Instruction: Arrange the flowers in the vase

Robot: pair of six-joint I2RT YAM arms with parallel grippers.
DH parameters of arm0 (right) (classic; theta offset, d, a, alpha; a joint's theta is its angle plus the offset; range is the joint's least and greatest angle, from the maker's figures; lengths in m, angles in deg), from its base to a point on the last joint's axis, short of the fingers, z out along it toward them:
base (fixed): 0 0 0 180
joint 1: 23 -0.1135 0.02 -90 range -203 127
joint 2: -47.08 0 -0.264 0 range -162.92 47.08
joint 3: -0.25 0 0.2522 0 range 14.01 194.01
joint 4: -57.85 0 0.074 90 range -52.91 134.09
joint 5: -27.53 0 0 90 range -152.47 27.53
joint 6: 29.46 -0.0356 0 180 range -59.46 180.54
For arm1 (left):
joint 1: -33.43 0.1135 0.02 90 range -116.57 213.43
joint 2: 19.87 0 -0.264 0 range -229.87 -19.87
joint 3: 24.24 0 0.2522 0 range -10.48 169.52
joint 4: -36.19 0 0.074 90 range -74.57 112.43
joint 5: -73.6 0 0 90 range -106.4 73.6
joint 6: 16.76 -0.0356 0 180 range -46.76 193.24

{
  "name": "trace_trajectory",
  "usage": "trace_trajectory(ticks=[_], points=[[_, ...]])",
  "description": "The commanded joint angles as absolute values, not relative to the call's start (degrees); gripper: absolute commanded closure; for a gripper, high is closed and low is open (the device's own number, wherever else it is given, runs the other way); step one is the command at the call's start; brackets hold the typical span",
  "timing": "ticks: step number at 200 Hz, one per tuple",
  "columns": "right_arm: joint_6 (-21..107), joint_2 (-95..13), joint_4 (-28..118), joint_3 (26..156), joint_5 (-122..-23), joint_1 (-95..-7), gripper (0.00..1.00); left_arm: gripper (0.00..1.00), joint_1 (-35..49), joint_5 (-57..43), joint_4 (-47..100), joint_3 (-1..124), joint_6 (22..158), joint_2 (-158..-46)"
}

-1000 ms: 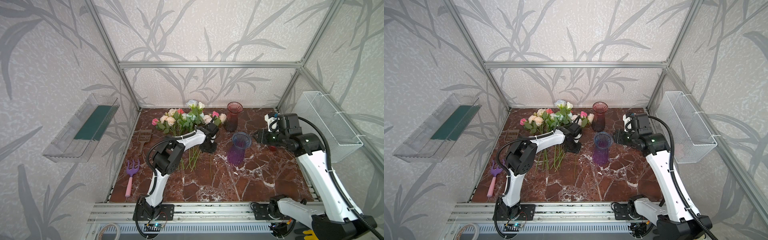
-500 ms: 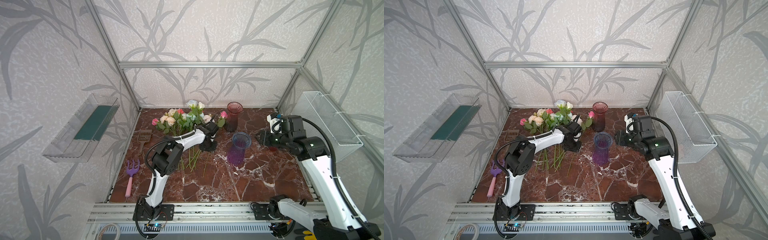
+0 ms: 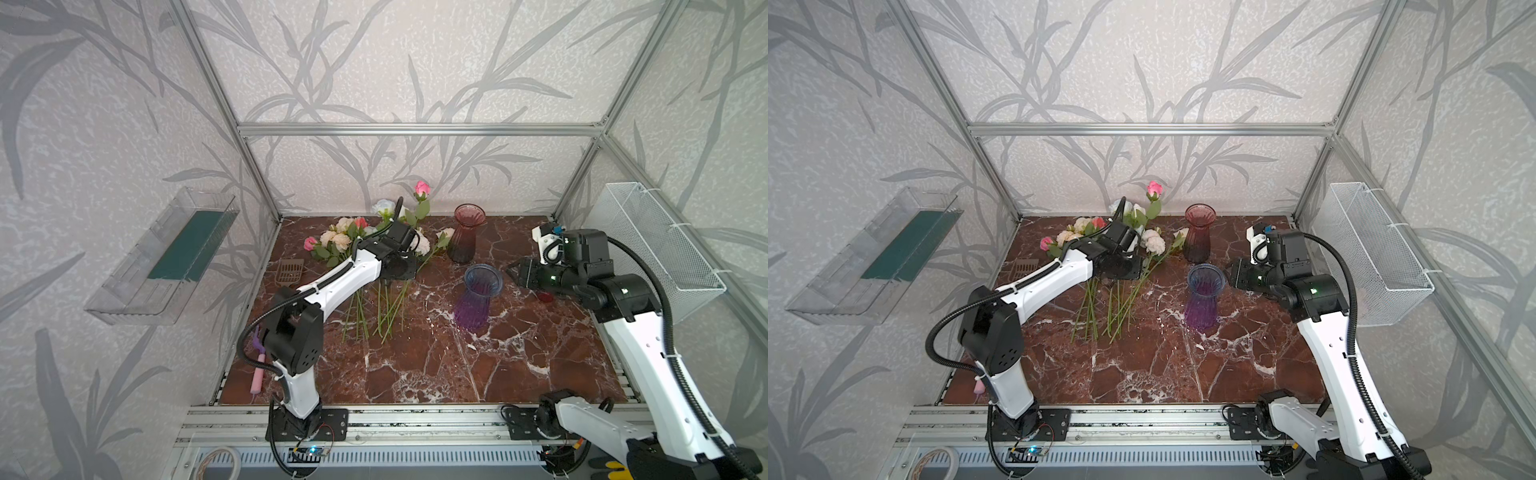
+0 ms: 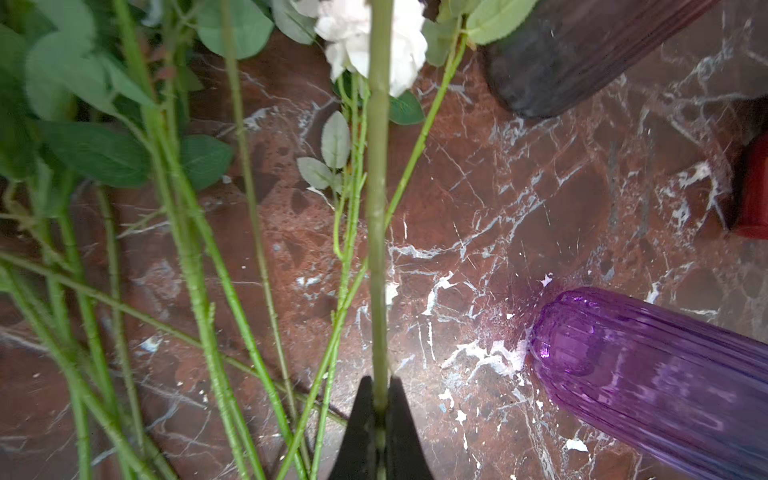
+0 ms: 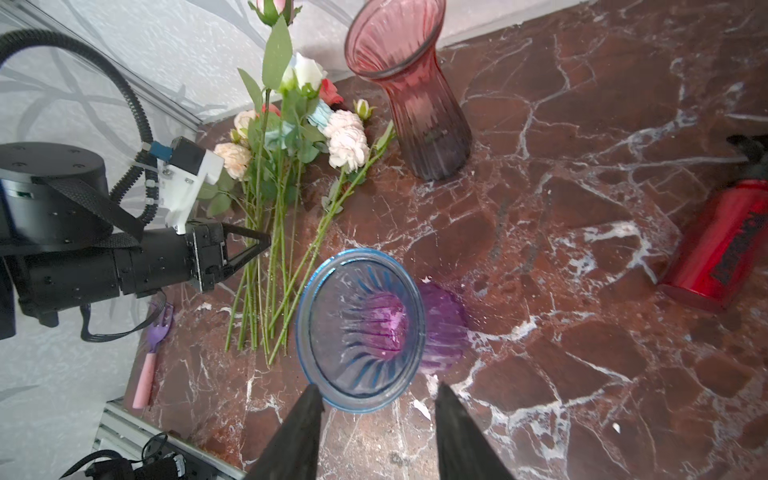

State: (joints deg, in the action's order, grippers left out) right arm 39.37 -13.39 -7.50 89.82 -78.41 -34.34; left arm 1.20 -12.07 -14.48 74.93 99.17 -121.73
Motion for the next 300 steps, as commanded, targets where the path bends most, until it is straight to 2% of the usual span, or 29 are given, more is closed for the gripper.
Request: trace_trajectory(ticks=[1,25,44,65,106,218,245,287,300], points=[[40.1,-10.8,-1.1,88.7,-82.5,-35.8,0.51,1.00,2.1,-11.6,-7.5,70.4,96.9,-112.7],[41.1,-9.1,4.9,88.2,-82.4,-41.0,0.43,1.00,1.8,-4.5,6.8,61.6,95.6,-102.9],[40.1,-9.2,9.7,88.5,-83.4,-44.1,0.42,1.00,0.3,0.9,13.9,57.7,93.5,-98.0],[37.6,-10.3,15.3,88.9,-84.8,-46.9,0.46,1.00,-1.6,6.0,19.2,54.8,93.0,-94.7],[40.2,-15.2,17.9,92.3,-78.8,-54.5,0.55,1.00,-3.3,15.4,26.5,52.6,97.2,-93.7],[42.3,-30.2,21.8,100.6,-75.3,-58.3,0.58,1.00,-5.0,16.4,26.8,52.7,98.2,-95.7],[42.0,-33.2,21.9,102.9,-73.5,-58.3,0.67,1.00,-5.0,16.4,26.7,52.7,97.7,-95.9],[41.3,-34.2,23.0,103.2,-73.1,-58.3,0.93,1.00,-5.0,16.1,26.7,52.6,97.7,-96.0],[40.8,-33.8,24.2,102.4,-73.4,-58.3,0.96,0.99,-5.0,16.1,26.8,52.6,97.7,-96.1]])
